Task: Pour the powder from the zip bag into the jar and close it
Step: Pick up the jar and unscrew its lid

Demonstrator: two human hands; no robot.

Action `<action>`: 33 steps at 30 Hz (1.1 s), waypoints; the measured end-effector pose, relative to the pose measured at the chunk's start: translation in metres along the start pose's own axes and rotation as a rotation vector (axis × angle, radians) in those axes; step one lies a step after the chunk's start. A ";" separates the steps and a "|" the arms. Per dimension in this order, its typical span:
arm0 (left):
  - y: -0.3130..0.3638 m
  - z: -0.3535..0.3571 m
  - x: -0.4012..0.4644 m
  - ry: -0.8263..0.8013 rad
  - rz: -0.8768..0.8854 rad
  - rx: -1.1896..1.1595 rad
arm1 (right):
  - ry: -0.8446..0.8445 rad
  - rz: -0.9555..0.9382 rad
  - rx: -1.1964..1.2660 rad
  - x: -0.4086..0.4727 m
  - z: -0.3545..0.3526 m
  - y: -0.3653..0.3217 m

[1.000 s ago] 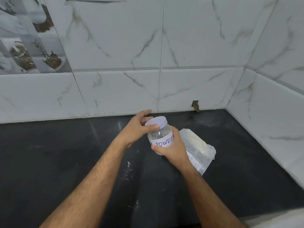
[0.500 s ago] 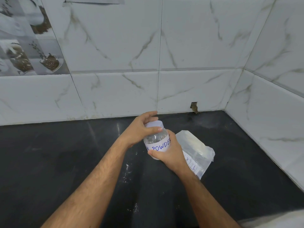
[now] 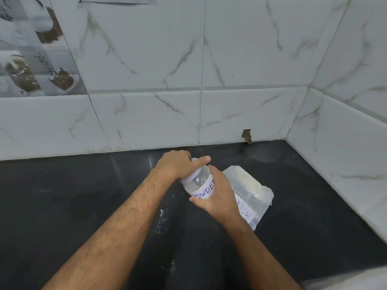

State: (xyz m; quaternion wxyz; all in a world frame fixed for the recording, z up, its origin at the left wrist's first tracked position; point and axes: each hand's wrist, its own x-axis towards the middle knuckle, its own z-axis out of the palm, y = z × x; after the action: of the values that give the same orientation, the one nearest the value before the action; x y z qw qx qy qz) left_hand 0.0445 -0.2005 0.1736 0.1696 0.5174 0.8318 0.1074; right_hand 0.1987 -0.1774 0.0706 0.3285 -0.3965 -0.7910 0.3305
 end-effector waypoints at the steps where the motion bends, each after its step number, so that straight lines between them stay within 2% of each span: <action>1: 0.000 -0.003 0.000 -0.045 -0.018 -0.006 | 0.001 0.001 0.005 0.000 0.000 0.000; 3: -0.005 -0.009 0.000 -0.178 0.010 -0.101 | -0.002 0.021 0.035 0.000 0.000 -0.001; 6: -0.015 -0.021 -0.003 -0.349 0.237 -0.166 | -0.016 0.053 0.081 0.001 -0.003 0.001; 8: -0.019 -0.025 -0.003 -0.372 0.317 -0.197 | -0.032 0.064 0.113 0.001 -0.004 0.002; 11: -0.021 -0.024 0.001 -0.332 0.325 -0.265 | -0.061 0.065 0.112 0.000 -0.004 0.001; 21: -0.035 -0.009 0.008 -0.260 0.165 -0.548 | -0.054 0.054 0.029 -0.002 0.001 0.003; 26: -0.060 0.000 0.007 -0.291 0.070 -0.940 | -0.027 0.054 0.016 0.000 0.002 0.007; 30: -0.091 0.023 0.008 -0.379 -0.126 -1.290 | 0.060 0.044 0.010 0.000 0.003 0.009; 33: -0.117 0.049 0.008 -0.379 -0.260 -1.419 | 0.076 0.063 0.004 0.000 0.005 0.012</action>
State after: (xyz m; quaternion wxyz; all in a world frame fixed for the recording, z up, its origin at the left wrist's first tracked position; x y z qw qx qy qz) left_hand -0.0358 -0.2443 0.0859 0.6146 0.1909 0.5738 0.5065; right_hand 0.1993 -0.1730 0.0586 0.3483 -0.4330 -0.7644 0.3270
